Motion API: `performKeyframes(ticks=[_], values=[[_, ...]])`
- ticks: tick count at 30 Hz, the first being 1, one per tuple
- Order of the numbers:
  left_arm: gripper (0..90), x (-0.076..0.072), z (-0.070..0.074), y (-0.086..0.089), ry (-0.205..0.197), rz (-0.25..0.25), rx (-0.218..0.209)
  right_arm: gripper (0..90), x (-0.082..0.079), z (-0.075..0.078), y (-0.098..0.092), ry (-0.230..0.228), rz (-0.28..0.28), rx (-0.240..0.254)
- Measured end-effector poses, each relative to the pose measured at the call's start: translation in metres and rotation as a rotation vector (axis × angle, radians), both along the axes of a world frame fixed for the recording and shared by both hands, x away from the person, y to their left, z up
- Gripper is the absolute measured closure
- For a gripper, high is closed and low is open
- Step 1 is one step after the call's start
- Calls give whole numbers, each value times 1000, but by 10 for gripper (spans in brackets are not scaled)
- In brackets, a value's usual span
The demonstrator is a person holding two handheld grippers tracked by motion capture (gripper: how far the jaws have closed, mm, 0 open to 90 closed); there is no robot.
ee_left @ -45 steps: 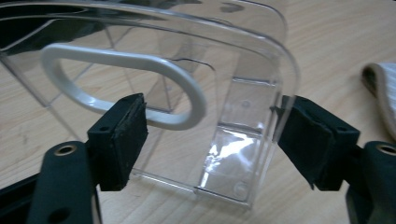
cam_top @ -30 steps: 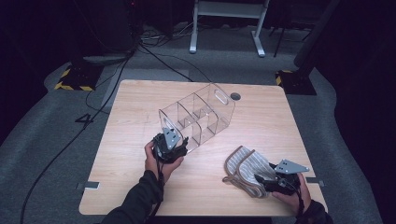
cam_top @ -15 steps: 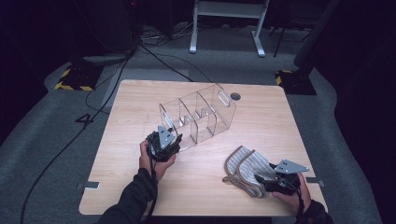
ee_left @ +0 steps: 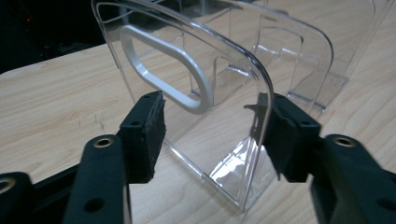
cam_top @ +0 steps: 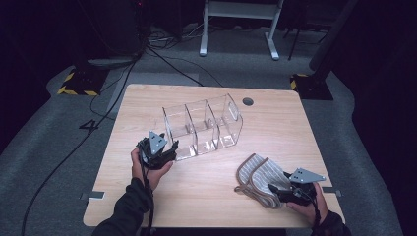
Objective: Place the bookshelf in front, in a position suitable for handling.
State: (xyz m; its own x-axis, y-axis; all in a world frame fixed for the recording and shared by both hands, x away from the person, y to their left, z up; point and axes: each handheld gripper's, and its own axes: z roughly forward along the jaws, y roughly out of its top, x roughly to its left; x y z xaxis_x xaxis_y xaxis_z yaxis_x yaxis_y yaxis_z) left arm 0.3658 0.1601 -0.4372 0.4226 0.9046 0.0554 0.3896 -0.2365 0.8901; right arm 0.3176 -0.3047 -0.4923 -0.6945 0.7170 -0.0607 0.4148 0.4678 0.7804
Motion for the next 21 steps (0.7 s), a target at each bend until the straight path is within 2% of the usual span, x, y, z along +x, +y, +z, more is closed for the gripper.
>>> performKeyframes(ticks=[4,8,11,13,15,17,19,21], values=[[370,6,3,-3,-8,0,3,323,-1,7,0,-20,0,10],[353,14,0,-5,11,7,14,306,-3,17,3,-28,20,45],[351,18,-3,-6,22,24,25,278,-5,21,10,-22,48,26],[346,20,-4,-5,25,28,26,269,-4,19,16,-17,62,-5],[369,21,-5,-5,33,17,18,255,-3,16,20,2,72,-27],[433,21,-5,-5,31,3,20,232,-1,12,23,24,75,-42],[493,20,-4,-6,30,-9,34,208,2,8,24,39,62,-63],[538,20,-3,-7,21,-2,53,184,5,4,24,65,61,-64]])
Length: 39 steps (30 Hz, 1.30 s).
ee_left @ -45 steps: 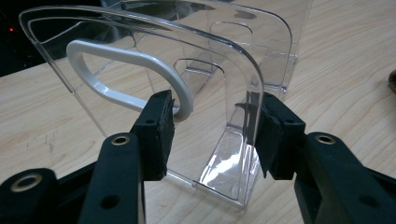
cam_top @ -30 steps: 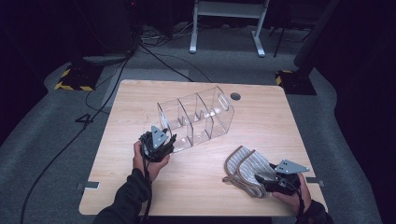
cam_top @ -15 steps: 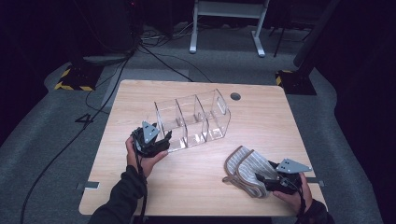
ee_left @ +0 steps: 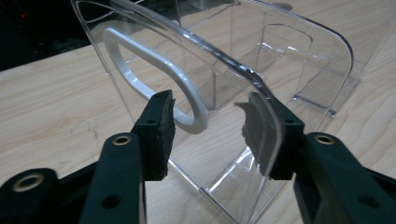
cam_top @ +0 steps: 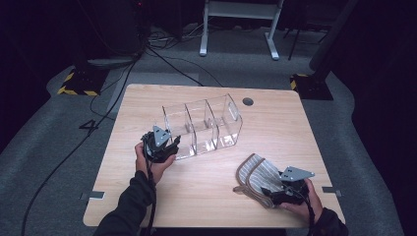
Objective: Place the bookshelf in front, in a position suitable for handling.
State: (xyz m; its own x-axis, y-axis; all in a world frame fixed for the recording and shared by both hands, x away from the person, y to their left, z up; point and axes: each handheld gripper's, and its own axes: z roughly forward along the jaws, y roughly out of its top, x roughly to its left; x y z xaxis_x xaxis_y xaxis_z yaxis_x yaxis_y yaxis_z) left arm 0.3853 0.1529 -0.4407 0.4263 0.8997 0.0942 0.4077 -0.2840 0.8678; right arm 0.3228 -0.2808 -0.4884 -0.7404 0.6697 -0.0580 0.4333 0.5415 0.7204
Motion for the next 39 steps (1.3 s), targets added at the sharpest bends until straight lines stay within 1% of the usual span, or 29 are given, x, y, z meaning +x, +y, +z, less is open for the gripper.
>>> performKeyframes(ticks=[1,3,6,8,9,10,12,14,16,18,21,24,27,28,29,32,33,37,39], values=[[551,0,0,0,-3,0,10,177,2,-2,0,14,-3,0],[575,0,1,0,-5,1,18,184,3,-5,-1,38,-1,17],[601,-2,1,0,-11,3,27,231,5,-7,-4,76,5,44],[613,-3,2,1,-8,1,29,282,5,-7,-5,86,17,44],[618,-3,2,1,-8,1,29,282,5,-7,-5,86,17,44],[622,-5,2,1,-6,-1,28,336,6,-5,-5,93,37,42],[627,-6,2,1,-8,-6,29,405,5,-4,-5,94,49,39],[627,-9,2,0,-7,-15,27,452,5,-4,-6,90,62,39],[625,-12,3,-1,-10,-24,36,497,4,-3,-6,92,71,40],[625,-15,3,-4,-14,-35,44,534,3,-3,-6,87,77,37],[624,-20,3,-8,-11,-49,34,585,2,-2,-7,79,83,38],[620,-26,3,-14,-4,-62,29,639,0,-1,-7,55,91,31],[614,-33,4,-21,-1,-81,33,676,-2,1,-8,38,98,26],[611,-33,4,-21,-1,-81,33,676,-2,1,-8,38,98,26],[609,-37,4,-26,0,-99,30,706,-4,2,-8,28,104,27],[602,-42,5,-31,6,-111,18,725,-7,4,-9,13,121,25],[599,-43,5,-33,6,-119,20,731,-8,5,-9,10,127,25],[588,-50,5,-41,10,-145,16,744,-14,10,-10,-3,155,53],[579,-53,6,-45,11,-158,15,747,-18,16,-9,-22,174,66]])
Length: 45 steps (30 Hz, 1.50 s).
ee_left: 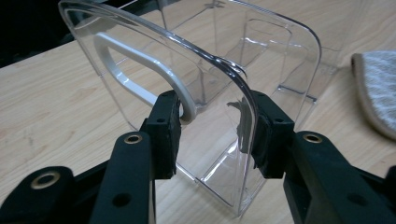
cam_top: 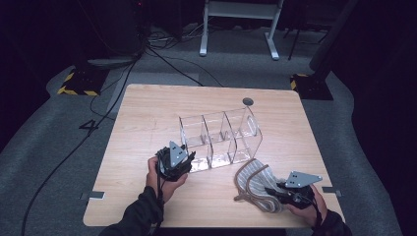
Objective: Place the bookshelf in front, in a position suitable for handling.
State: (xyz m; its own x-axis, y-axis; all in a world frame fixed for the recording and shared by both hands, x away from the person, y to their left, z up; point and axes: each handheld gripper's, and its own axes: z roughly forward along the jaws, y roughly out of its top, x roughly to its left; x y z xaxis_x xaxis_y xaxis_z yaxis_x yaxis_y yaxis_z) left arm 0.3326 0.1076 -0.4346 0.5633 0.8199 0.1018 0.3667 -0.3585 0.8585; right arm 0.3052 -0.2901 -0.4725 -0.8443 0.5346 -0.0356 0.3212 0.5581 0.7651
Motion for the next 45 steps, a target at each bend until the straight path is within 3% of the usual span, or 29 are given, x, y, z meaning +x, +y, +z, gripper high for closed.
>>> performKeyframes(ticks=[12,18,23,29,32,34,37,39,42,45], values=[[557,-13,3,-16,14,-75,-1,748,-13,33,10,-97,43,83],[544,-19,5,-22,25,-108,18,748,-20,63,23,-170,72,140],[526,-25,6,-28,31,-141,22,748,-18,90,43,-243,59,192],[399,-34,13,-13,3,-169,-25,747,-9,111,78,-297,42,213],[362,-43,17,3,-53,-175,3,746,-4,117,94,-324,25,198],[361,-42,15,10,-58,-180,18,746,-2,119,101,-335,14,194],[346,-31,6,29,-31,-139,50,744,4,121,124,-348,0,166],[329,-24,2,35,-10,-132,44,744,5,120,129,-357,-2,149],[292,5,-7,44,41,-121,37,742,14,107,147,-315,-11,92],[276,25,-11,46,52,-93,2,741,16,99,156,-296,-8,60]])
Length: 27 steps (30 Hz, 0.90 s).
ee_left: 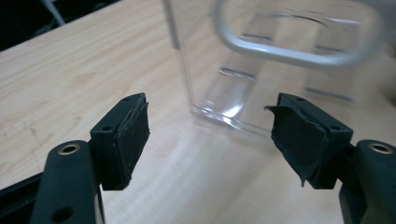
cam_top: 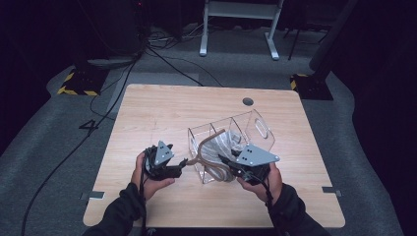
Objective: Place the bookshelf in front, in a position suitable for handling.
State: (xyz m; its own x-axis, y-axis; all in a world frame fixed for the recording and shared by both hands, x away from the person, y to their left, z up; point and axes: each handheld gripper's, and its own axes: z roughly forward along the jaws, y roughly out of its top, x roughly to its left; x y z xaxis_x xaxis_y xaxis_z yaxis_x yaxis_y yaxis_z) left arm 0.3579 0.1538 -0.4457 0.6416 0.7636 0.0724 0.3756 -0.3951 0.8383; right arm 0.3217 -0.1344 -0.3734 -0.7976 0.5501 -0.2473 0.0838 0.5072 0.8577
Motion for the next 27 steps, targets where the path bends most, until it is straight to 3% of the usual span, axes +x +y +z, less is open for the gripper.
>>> performKeyframes(ticks=[4,6,8,15,21,23,27], values=[[245,19,3,-2,2,-10,-30,740,1,-15,8,34,4,-45],[223,24,4,-4,-19,-8,-29,739,1,-23,12,42,4,-61],[229,27,5,-4,-21,-27,-60,738,1,-31,16,53,5,-68],[216,35,1,-9,-27,-62,-62,739,1,-59,25,54,0,-78],[201,45,6,-7,-23,-43,-88,740,6,-79,26,106,13,-91],[196,47,7,-8,-41,-38,-82,740,8,-83,25,123,18,-93],[192,51,8,-10,-37,-56,-76,740,11,-88,23,141,21,-96]])
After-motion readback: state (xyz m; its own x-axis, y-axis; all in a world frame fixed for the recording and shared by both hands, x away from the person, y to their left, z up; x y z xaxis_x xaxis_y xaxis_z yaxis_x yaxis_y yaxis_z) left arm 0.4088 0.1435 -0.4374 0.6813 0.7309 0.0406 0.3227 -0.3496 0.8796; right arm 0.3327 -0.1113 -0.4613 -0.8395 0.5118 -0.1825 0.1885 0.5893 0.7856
